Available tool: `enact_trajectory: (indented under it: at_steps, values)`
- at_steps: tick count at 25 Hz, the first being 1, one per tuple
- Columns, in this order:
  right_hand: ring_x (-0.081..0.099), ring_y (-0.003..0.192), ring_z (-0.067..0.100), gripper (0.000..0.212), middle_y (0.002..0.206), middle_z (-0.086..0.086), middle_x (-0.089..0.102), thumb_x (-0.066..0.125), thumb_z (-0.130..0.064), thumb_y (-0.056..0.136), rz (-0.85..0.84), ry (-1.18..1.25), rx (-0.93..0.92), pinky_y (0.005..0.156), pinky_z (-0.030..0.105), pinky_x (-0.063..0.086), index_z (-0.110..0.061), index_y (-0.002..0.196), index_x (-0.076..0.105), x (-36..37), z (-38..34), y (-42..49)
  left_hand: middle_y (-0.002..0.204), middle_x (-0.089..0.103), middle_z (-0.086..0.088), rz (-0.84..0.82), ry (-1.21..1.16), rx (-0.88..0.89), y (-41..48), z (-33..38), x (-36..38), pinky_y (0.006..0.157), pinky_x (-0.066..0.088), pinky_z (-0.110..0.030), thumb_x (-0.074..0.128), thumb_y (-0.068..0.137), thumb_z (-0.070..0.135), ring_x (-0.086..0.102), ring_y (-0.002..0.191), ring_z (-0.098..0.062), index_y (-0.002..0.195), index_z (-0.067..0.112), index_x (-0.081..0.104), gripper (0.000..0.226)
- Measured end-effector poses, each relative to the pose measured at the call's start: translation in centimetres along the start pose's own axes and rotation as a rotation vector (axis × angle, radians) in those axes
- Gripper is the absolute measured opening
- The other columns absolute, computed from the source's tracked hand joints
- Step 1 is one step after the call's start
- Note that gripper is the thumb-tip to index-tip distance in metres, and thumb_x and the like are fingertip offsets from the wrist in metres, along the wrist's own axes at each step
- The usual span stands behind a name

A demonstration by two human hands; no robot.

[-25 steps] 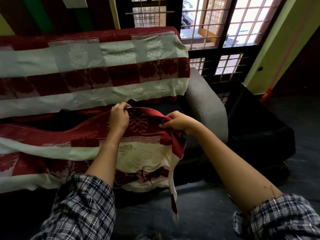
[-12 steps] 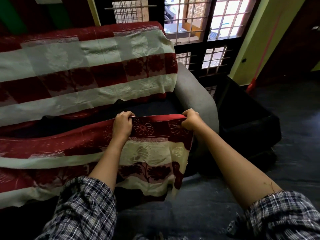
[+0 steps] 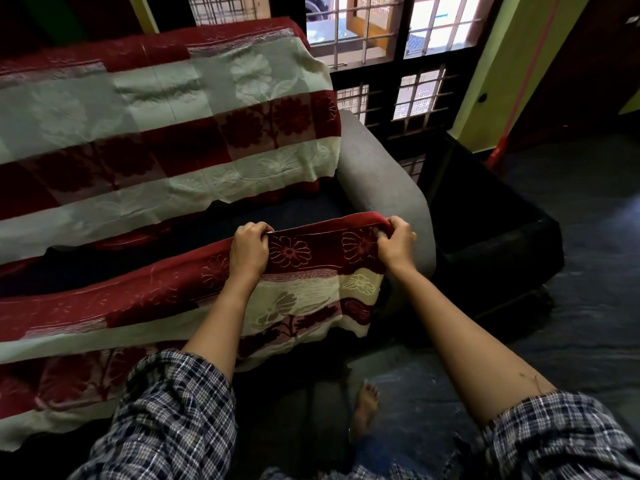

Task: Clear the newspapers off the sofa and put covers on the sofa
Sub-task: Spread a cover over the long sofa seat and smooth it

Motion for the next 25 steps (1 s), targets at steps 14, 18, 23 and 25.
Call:
enact_trajectory:
  at_steps: [14, 18, 23, 25]
  values:
    - [0.06, 0.079, 0.028, 0.01, 0.086, 0.015, 0.067, 0.051, -0.009, 0.091, 0.052, -0.021, -0.093, 0.061, 0.026, 0.032, -0.003, 0.09, 0.059, 3.5, 2.5, 15.4, 0.096, 0.065, -0.016, 0.013, 0.04, -0.03, 12.9, 2.3, 9.6, 0.084, 0.04, -0.034, 0.049, 0.09, 0.001, 0.054, 0.096, -0.031, 0.099, 0.001, 0.067, 0.021]
    - [0.06, 0.09, 0.034, 0.013, 0.094, 0.017, 0.067, 0.051, -0.011, 0.091, -0.001, -0.088, 0.004, 0.066, 0.03, 0.036, -0.004, 0.095, 0.06, 5.6, 3.8, 19.0, 0.096, 0.065, -0.016, 0.0, 0.044, -0.06, 15.7, 1.5, 12.0, 0.085, 0.04, -0.035, 0.05, 0.089, 0.001, 0.055, 0.096, -0.031, 0.1, 0.002, 0.067, 0.02]
    - [0.063, 0.081, 0.034, 0.011, 0.086, 0.02, 0.067, 0.053, -0.01, 0.089, -0.052, -0.122, 0.116, 0.074, 0.036, 0.049, -0.005, 0.087, 0.062, 10.5, 3.5, 25.2, 0.093, 0.069, -0.014, 0.012, 0.066, -0.137, 21.0, -1.1, 15.1, 0.086, 0.04, -0.036, 0.055, 0.087, 0.003, 0.055, 0.095, -0.03, 0.099, 0.003, 0.069, 0.019]
    - [0.066, 0.066, 0.034, 0.014, 0.072, 0.018, 0.066, 0.053, -0.008, 0.085, -0.055, -0.024, 0.223, 0.071, 0.045, 0.055, -0.012, 0.073, 0.059, 13.4, 4.2, 27.8, 0.087, 0.069, -0.013, 0.007, 0.125, -0.169, 23.5, -2.4, 16.3, 0.083, 0.038, -0.039, 0.059, 0.086, 0.007, 0.054, 0.094, -0.031, 0.098, 0.006, 0.071, 0.017]
Point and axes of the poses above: each hand's wrist, its own y-axis towards the middle knuckle, its own x-axis out of the palm, z = x × y, the point moved 6 cm from there along y, towards the middle knuckle
